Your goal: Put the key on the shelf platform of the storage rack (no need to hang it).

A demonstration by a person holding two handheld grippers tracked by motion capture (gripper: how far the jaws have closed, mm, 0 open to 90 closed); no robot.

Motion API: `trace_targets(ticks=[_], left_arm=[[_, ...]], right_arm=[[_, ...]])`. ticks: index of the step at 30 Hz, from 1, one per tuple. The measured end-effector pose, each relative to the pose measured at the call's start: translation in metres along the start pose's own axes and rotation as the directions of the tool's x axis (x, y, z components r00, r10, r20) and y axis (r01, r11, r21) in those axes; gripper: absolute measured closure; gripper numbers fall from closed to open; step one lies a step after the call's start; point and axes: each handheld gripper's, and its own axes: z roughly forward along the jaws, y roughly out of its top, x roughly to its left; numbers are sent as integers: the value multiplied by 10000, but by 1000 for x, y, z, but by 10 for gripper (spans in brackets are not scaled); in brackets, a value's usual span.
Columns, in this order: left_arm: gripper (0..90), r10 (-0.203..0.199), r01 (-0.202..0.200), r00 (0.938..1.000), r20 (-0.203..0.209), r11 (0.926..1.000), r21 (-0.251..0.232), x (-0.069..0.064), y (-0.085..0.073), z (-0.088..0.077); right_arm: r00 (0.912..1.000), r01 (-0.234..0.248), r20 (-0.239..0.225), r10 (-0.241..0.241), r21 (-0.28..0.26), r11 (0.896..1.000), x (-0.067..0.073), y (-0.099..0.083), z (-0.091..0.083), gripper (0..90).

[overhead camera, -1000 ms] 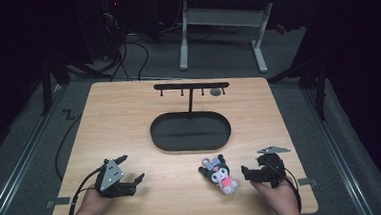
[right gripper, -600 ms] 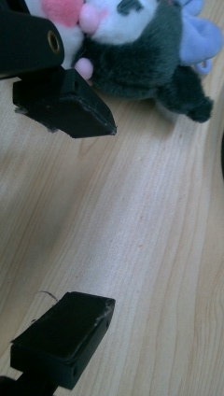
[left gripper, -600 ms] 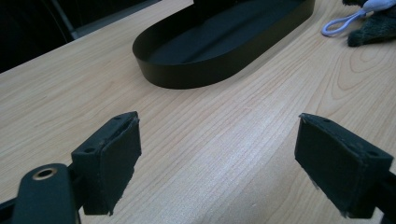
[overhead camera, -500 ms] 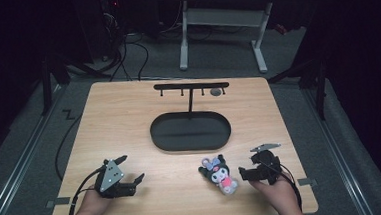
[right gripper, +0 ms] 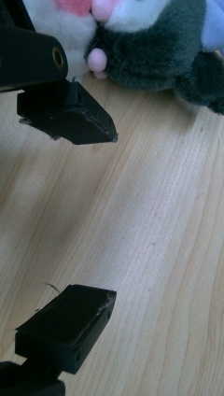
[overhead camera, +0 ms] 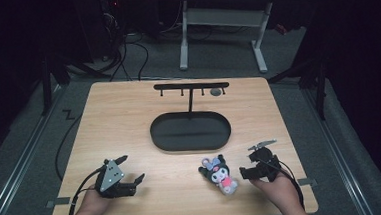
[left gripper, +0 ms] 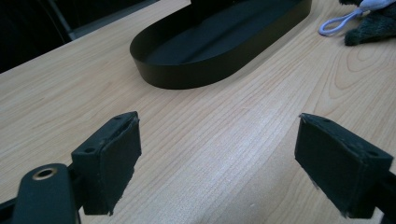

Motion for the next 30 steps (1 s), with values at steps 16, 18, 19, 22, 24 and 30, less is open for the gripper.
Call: trace_targets(ticks=[16,18,19,22,24,30], left_arm=[[154,-15,15,10000,4,10000,-13,-1,0,0],[154,-4,4,10000,0,10000,2,0,0,0],[155,18,-18,10000,-7,10000,18,0,0,0],[154,-5,5,10000,-18,10000,-6,-1,0,0],[154,13,-13,10000,-26,10000,18,0,0,0],[154,-1,1,10000,-19,10000,33,0,0,0]], right_arm=[[9938,970,472,-1008,756,9924,15,7,-16,265],[9933,1073,347,-1104,813,9909,17,6,-18,272],[9936,1058,297,-1086,850,9908,20,5,-20,274],[9927,1171,190,-1190,801,9899,24,6,-24,272],[9925,1198,159,-1214,767,9898,25,6,-26,272],[9900,1402,-243,-1391,524,9887,40,11,-38,261]])
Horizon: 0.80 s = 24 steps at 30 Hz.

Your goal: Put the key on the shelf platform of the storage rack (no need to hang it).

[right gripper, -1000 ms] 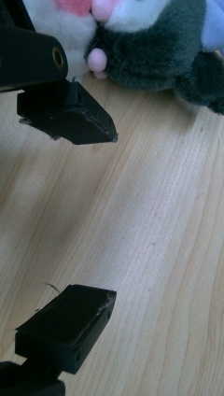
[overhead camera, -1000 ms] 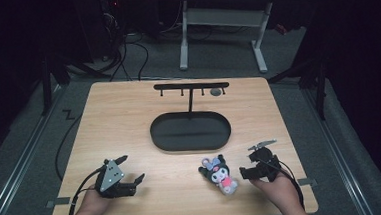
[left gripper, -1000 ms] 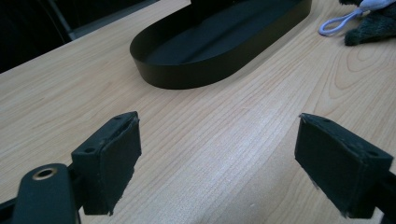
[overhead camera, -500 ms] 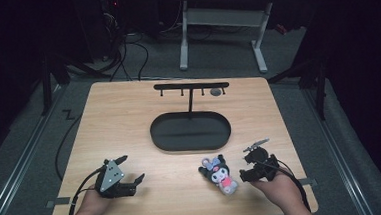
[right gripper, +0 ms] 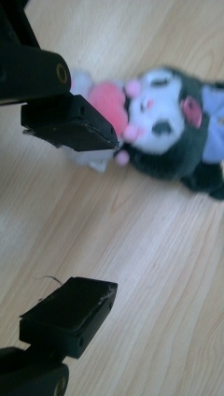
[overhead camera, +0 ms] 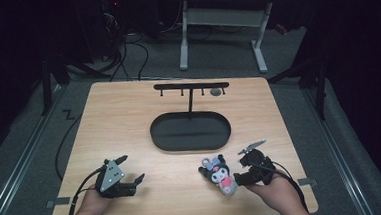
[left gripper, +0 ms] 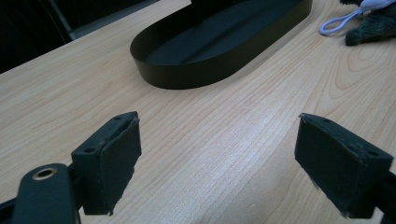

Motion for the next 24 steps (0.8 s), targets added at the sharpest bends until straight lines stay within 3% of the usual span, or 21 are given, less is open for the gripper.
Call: trace_targets(ticks=[9,16,24], left_arm=[[154,-4,4,10000,24,10000,-12,0,0,0],[154,4,-4,10000,34,10000,-15,0,0,0],[154,-8,8,10000,38,10000,-33,0,0,0]], right_arm=[[9953,493,-828,-507,-187,9986,38,8,-2,217],[9937,671,-887,-683,-164,9976,49,7,7,205],[9958,541,-752,-525,188,9984,51,-2,23,216]])
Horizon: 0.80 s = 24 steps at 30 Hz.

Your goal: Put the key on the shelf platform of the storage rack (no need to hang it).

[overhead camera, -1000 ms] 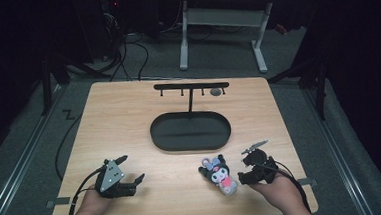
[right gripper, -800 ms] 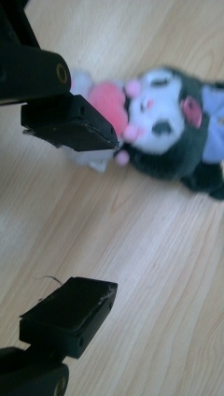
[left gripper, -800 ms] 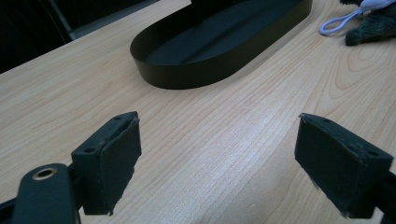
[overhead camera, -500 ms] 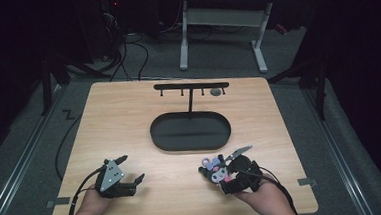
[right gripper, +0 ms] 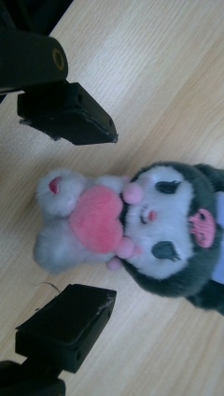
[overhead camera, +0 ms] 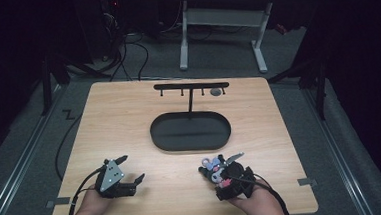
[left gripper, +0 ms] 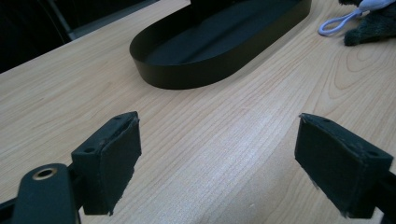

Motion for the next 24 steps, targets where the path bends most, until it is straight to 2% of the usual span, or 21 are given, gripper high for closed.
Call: trace_targets(ticks=[1,5,12,17,20,24], left_arm=[[154,-4,4,10000,-2,10000,1,0,0,0],[154,14,-14,10000,-3,10000,19,0,0,0],[154,5,-5,10000,-10,10000,0,0,0,0],[154,-12,12,10000,27,10000,-15,1,0,0],[154,-135,135,9999,-14,9999,-89,2,-1,-1],[154,-154,154,9999,24,9997,-190,2,-1,-2]], right_arm=[[9999,148,76,-149,142,9998,0,-3,4,234],[9999,55,148,-59,245,9997,0,-6,8,260],[9997,124,187,-124,21,9999,2,-11,12,317],[9991,168,379,-167,-5,9999,2,-13,13,420],[9994,103,343,-103,13,9999,1,-13,14,460],[9998,43,197,-46,158,9999,-1,-11,14,471]])
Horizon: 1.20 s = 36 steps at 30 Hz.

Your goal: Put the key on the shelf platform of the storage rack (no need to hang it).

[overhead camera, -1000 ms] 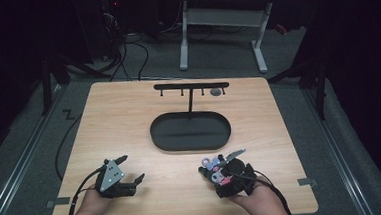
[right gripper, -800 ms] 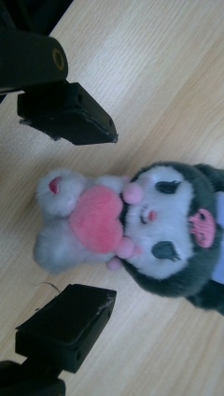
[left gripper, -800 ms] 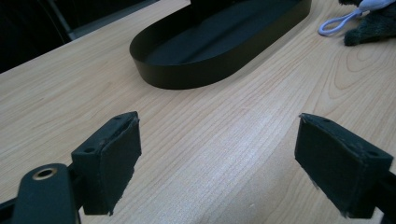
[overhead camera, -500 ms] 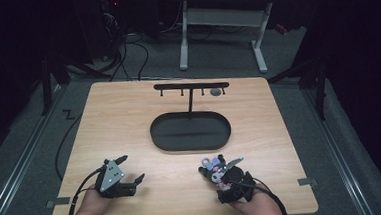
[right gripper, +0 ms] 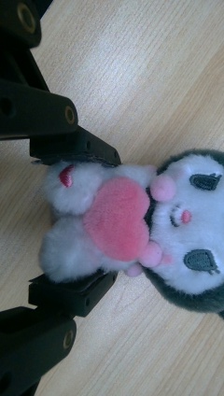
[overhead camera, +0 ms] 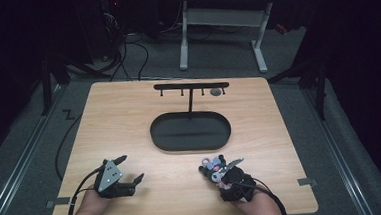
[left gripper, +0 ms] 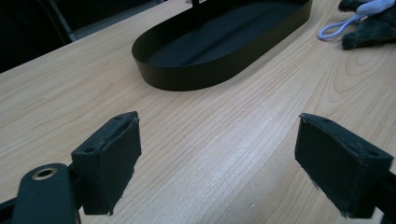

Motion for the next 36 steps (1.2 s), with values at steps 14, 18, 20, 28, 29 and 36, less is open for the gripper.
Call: trace_targets(ticks=[14,18,20,28,29,36], left_arm=[[154,15,-15,10000,-30,9998,183,-1,1,3],[154,10,-9,10000,-39,9998,199,-1,1,3],[154,50,-48,10000,-74,9998,203,-1,1,3],[154,15,-13,10000,-71,9998,185,-1,1,2],[154,5,-4,10000,-89,9999,140,0,1,2],[155,78,-78,9999,-86,10000,45,-1,0,-1]], right_arm=[[9996,-188,179,198,-570,9982,-11,5,-21,482],[9993,-314,179,325,-573,9979,-17,8,-22,483],[9992,-335,209,347,-552,9979,-20,9,-22,482],[9986,-414,300,436,-706,9966,-24,15,-24,482],[9989,-350,299,373,-765,9965,-25,17,-25,482],[9983,-570,101,579,-727,9957,-29,24,-26,483]])
